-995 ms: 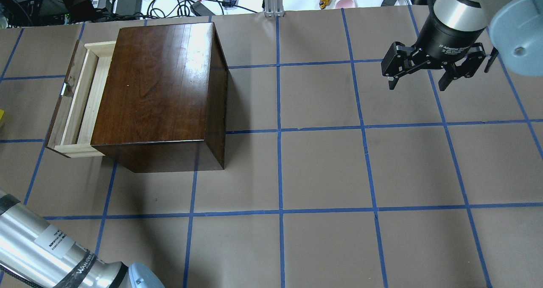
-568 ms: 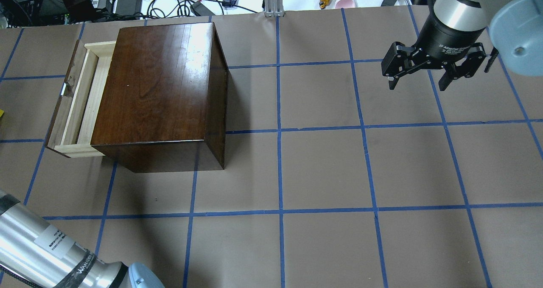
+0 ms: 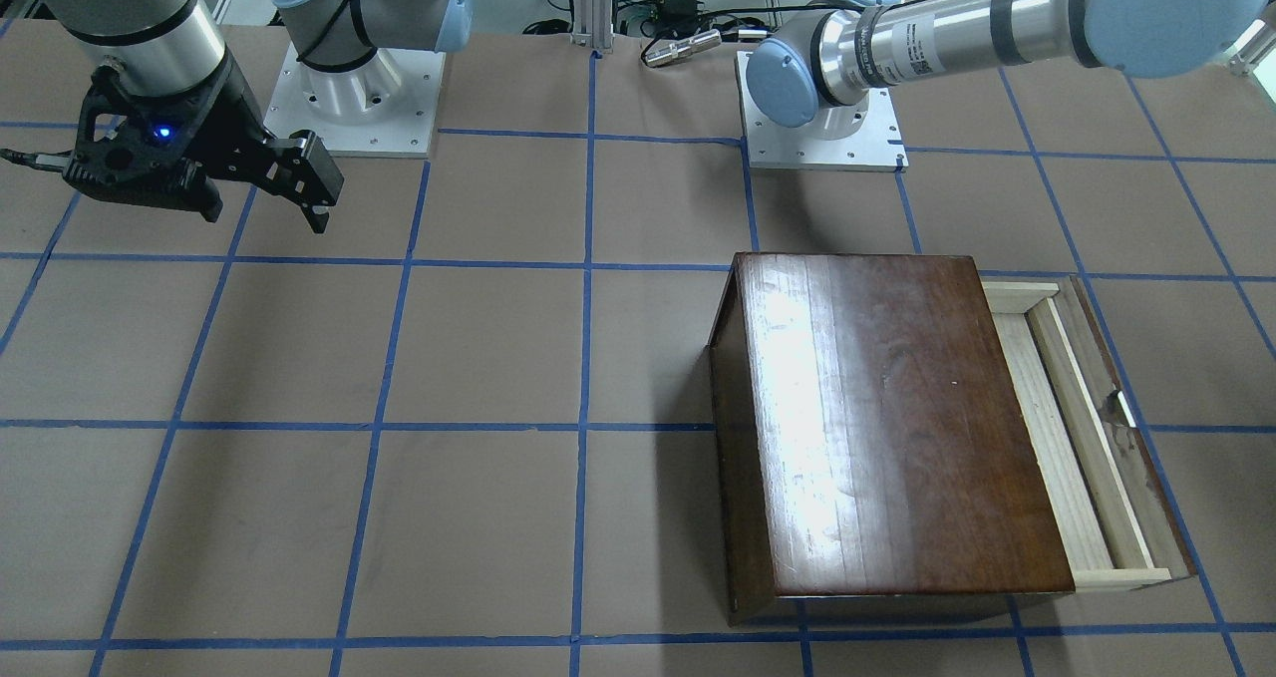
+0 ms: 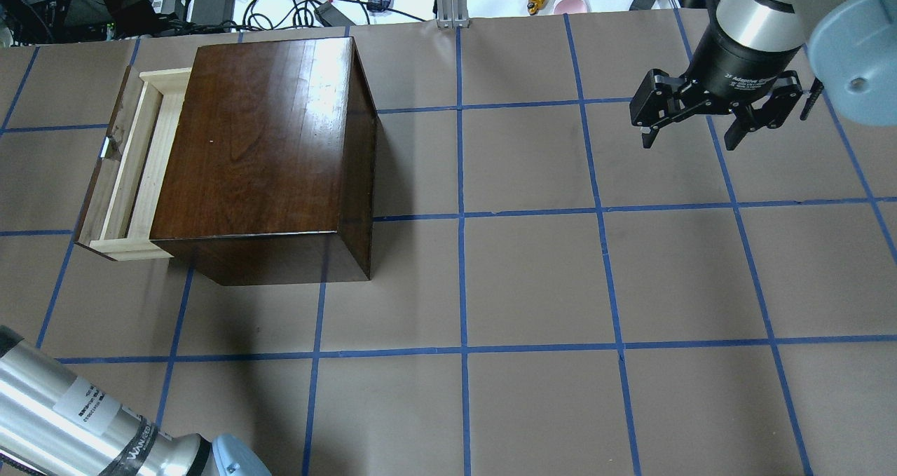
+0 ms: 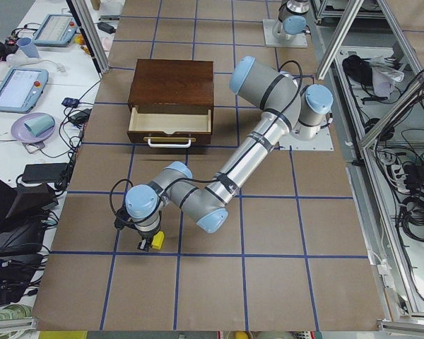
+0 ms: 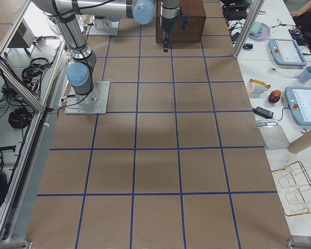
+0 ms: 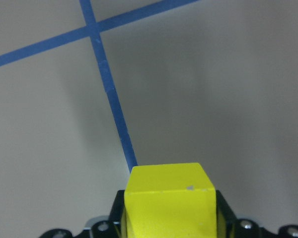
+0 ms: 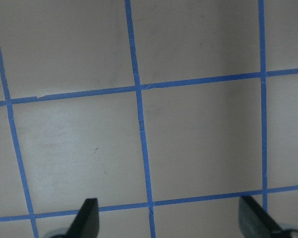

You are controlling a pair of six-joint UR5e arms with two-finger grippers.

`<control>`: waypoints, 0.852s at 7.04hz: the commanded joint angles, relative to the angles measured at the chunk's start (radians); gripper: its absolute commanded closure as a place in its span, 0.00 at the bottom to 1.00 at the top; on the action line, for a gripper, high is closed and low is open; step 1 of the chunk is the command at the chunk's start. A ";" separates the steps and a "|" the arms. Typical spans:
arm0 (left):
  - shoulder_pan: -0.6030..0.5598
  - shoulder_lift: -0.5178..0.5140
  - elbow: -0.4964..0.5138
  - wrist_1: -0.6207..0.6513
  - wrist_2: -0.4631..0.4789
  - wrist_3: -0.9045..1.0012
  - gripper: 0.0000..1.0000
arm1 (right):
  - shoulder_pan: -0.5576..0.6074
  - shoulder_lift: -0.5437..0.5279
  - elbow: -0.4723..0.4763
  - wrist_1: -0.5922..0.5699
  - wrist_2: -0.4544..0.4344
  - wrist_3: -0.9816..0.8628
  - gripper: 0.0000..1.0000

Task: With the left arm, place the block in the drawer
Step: 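Lift the yellow cube and carry it over the open drawer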

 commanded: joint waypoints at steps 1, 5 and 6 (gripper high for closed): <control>-0.006 0.134 -0.074 -0.086 0.001 -0.011 0.58 | 0.000 0.000 0.000 0.000 0.000 0.000 0.00; -0.070 0.330 -0.217 -0.192 0.000 -0.113 0.58 | 0.000 0.000 0.000 0.000 0.000 0.000 0.00; -0.105 0.365 -0.246 -0.204 -0.002 -0.171 0.60 | 0.000 0.000 0.000 0.000 0.000 0.000 0.00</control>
